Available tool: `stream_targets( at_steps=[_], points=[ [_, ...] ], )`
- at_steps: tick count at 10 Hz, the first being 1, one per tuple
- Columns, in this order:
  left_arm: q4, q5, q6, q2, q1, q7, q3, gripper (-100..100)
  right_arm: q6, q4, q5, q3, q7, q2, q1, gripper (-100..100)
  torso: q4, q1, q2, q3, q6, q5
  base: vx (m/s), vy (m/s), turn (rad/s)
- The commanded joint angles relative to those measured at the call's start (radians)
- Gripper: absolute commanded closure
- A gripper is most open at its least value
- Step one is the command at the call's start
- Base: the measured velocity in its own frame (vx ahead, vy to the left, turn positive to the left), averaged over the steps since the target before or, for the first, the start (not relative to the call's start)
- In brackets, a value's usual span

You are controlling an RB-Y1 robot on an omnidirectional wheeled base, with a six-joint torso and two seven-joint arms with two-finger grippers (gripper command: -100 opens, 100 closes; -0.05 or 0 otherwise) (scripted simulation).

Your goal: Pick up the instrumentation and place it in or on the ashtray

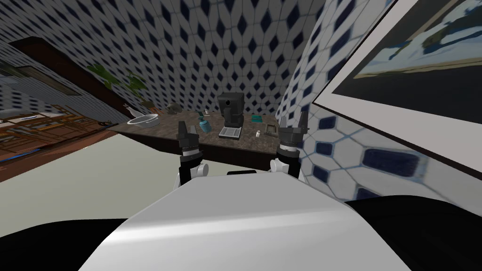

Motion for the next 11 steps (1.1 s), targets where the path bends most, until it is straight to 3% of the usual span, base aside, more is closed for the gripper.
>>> stream_targets(
  at_steps=[1, 5, 6, 10, 11],
  points=[
    [0.000, 0.000, 0.000, 0.000, 0.000, 0.000, 0.000, 0, 0.008, 0.013, 0.003, -0.001, 0.004, -0.038, -0.004, -100, 0.000, 0.000, 0.000, 0.000, 0.000, 0.000, -0.003, 0.009, 0.020],
    [0.000, 0.000, 0.000, 0.000, 0.000, 0.000, 0.000, 0, 0.054, 0.087, 0.018, -0.006, 0.031, -0.159, -0.029, -100, 0.000, 0.002, 0.001, 0.000, 0.000, 0.000, -0.012, 0.034, 0.040],
    [0.000, 0.000, 0.000, 0.000, 0.000, 0.000, 0.000, 0, 0.054, 0.087, 0.018, -0.006, 0.031, -0.159, -0.029, -100, 0.000, 0.003, 0.001, 0.000, 0.000, 0.001, -0.014, 0.032, 0.016],
    [0.000, 0.000, 0.000, 0.000, 0.000, 0.000, 0.000, 0, 0.133, 0.206, 0.040, -0.017, 0.078, -0.277, -0.070, -100, 0.000, 0.004, 0.001, 0.001, 0.000, 0.001, -0.023, 0.054, 0.068],
    [0.000, 0.000, 0.000, 0.000, 0.000, 0.000, 0.000, 0, 0.133, 0.206, 0.040, -0.017, 0.078, -0.283, -0.070, -100, 0.000, 0.004, 0.002, 0.001, 0.000, 0.001, -0.023, 0.043, 0.023]
  ],
)
